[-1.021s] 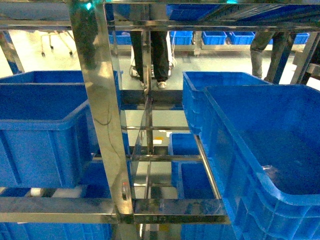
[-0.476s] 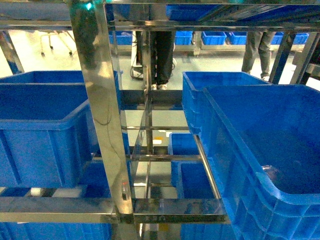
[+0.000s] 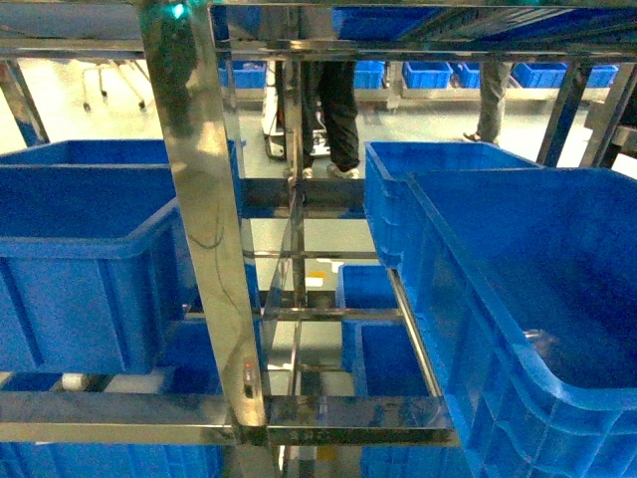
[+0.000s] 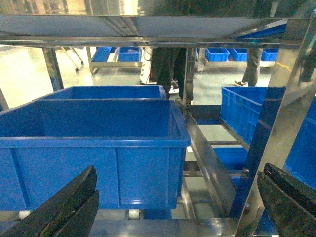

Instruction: Pick red block from blue box to shelf

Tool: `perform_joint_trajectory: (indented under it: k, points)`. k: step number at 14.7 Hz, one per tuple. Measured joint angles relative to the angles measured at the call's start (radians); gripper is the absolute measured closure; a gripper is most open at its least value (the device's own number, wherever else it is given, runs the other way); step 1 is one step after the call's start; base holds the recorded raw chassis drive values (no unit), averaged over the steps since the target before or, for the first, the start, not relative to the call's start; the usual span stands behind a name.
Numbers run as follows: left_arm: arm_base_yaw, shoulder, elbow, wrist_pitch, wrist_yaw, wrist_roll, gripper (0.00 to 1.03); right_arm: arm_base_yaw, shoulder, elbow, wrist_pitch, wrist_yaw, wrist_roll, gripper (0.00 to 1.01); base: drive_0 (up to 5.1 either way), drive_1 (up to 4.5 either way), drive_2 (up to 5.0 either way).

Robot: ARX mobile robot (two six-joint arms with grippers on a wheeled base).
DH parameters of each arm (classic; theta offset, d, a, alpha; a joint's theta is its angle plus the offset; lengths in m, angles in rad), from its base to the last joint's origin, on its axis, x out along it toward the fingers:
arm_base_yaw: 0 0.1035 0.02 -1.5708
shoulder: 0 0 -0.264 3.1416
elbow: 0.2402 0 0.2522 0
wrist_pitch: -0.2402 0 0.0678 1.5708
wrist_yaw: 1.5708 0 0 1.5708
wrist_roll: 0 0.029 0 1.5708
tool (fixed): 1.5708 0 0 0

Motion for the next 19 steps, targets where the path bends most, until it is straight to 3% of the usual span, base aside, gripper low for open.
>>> perform_joint_trajectory:
  k: [1, 3, 4, 5, 6, 8, 9, 13, 19]
  points:
    - [0.000, 0.000, 0.000, 0.000, 0.000, 0.000, 0.05, 0.003, 0.004, -0.004, 0.000, 0.000, 0.000, 0.30, 0.0, 0.00, 0.0]
    - [0.000, 0.000, 0.000, 0.000, 0.000, 0.000, 0.05, 0.024, -0.024, -0.074, 0.087, 0.014, -0.007, 0.12, 0.0, 0.00, 0.0]
    - [0.000, 0.000, 0.000, 0.000, 0.000, 0.000, 0.05, -0.018, -0.082, -0.129, 0.221, -0.109, 0.021, 0.21, 0.0, 0.00, 0.0]
    - [0.000, 0.000, 0.000, 0.000, 0.000, 0.000, 0.05, -0.040, -0.161, -0.188, 0.165, -0.153, 0.034, 0.41, 0.0, 0.00, 0.0]
    - [0.000, 0.000, 0.000, 0.000, 0.000, 0.000, 0.05, -0.039, -0.222, -0.218, 0.127, -0.163, 0.036, 0.54, 0.0, 0.00, 0.0]
    - [0.000, 0.000, 0.000, 0.000, 0.000, 0.000, 0.05, -0.039, -0.486, -0.240, -0.077, -0.165, 0.041, 0.90, 0.0, 0.00, 0.0]
    - [0.000, 0.000, 0.000, 0.000, 0.000, 0.000, 0.05, -0.039, -0.551, -0.264, -0.132, -0.165, 0.044, 0.99, 0.0, 0.00, 0.0]
    - [0.000, 0.000, 0.000, 0.000, 0.000, 0.000, 0.05, -0.039, -0.833, -0.313, -0.367, -0.165, 0.044, 1.00, 0.0, 0.00, 0.0]
    - [0.000, 0.000, 0.000, 0.000, 0.000, 0.000, 0.05, -0.039, -1.110, -0.314, -0.618, -0.165, 0.044, 1.00, 0.0, 0.00, 0.0]
